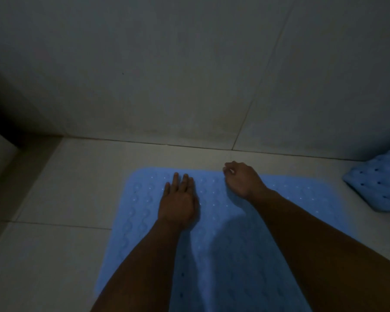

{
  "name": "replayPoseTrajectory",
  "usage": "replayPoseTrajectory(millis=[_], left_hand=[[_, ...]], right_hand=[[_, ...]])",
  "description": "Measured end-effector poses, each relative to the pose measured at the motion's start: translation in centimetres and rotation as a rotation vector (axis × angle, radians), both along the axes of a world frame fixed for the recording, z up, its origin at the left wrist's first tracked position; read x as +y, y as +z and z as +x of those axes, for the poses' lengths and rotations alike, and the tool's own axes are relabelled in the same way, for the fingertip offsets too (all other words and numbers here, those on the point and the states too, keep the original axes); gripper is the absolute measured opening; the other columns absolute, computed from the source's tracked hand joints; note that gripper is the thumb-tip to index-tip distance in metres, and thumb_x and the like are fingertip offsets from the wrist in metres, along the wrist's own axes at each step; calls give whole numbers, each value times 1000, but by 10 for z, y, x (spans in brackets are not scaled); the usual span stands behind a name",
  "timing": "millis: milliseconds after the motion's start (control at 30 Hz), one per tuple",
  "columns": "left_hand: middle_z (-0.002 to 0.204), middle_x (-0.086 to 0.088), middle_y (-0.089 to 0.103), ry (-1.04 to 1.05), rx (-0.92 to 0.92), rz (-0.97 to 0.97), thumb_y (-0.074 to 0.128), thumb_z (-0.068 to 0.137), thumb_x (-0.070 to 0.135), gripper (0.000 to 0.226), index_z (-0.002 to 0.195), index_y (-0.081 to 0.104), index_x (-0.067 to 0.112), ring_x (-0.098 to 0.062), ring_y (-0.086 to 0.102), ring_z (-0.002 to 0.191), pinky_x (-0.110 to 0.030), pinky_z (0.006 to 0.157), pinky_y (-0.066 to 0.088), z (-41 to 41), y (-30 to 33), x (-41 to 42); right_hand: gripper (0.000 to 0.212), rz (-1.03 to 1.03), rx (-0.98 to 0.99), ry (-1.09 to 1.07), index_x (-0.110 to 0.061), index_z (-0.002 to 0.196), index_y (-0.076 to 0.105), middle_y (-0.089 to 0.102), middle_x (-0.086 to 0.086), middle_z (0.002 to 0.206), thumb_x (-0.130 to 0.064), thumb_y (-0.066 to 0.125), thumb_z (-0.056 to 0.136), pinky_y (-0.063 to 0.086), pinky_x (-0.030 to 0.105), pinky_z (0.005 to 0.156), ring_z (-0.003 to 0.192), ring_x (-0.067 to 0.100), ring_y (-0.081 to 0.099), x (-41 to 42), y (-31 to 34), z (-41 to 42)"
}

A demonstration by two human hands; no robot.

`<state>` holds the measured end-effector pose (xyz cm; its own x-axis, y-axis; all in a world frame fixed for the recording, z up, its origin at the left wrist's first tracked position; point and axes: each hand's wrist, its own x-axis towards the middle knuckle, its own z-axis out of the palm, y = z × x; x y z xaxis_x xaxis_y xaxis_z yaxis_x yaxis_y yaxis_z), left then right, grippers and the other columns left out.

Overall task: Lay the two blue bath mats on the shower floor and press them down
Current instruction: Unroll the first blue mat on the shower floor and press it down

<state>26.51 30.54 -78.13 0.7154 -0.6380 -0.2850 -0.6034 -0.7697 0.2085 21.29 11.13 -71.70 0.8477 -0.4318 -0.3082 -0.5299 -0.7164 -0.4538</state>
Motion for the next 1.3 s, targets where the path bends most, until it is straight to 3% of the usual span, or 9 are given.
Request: replayPoseTrajectory(millis=[267,700,800,867,933,1000,1067,1133,1300], left_hand=[[170,-4,-17,0,-52,-53,13,105,57,73,162,-6,16,-25,-24,154,-56,124,-11,-28,-34,-53],[170,-2,-16,-71,-153,-39,5,98,74,87,162,-7,17,-22,-26,154,-54,125,-6,-35,-49,-57],[171,-1,-2,-72,-81,-54,8,104,61,74,163,4,17,-22,-12,157,-52,127,-3,-29,-36,-58],[169,-7,17,-94,-12,15,16,105,55,68,161,19,16,-28,13,157,-52,126,14,-14,-15,-66],[151,-14,47,-92,67,134,30,103,55,62,147,42,14,-34,47,137,-49,110,39,8,16,-80],[138,-14,59,-109,75,213,42,101,50,54,137,52,13,-33,58,124,-43,100,46,24,41,-90],[147,-13,52,-101,15,181,45,101,39,51,143,48,11,-33,50,135,-44,104,43,22,47,-88],[166,-10,26,-59,-5,125,38,105,36,58,157,30,11,-32,22,153,-50,118,31,7,41,-78],[171,-5,-10,-36,-112,58,24,106,43,65,163,2,17,-32,-11,157,-52,126,11,-9,8,-57]], right_hand=[[45,-5,-134,-69,-17,146,50,35,5,161,-35,40,106,17,37,123,153,22,19,-34,-34,-38],[38,-62,-443,-100,-12,125,67,56,12,144,-29,45,100,36,56,114,146,27,36,-63,-72,-51],[39,-35,-378,-95,-15,132,63,52,7,149,-31,45,102,29,53,119,149,23,30,-67,-64,-52],[41,-32,-278,-81,-18,140,56,45,3,155,-33,44,104,22,49,123,152,20,24,-70,-53,-48],[46,-82,-165,-45,-19,148,47,38,1,159,-35,41,105,18,47,124,153,20,19,-68,-42,-44],[49,-136,-94,-17,-19,152,40,33,1,162,-36,38,106,17,47,125,154,20,17,-58,-33,-40],[52,-170,-46,44,-17,154,33,27,2,164,-37,34,106,15,47,125,154,21,14,-41,-32,-36],[58,-188,25,134,-14,158,21,14,4,168,-40,27,107,10,47,126,155,22,6,-24,-43,-36],[80,-331,38,191,-7,159,-1,-11,14,167,-59,17,101,-6,50,125,155,27,-12,0,-98,-47]])
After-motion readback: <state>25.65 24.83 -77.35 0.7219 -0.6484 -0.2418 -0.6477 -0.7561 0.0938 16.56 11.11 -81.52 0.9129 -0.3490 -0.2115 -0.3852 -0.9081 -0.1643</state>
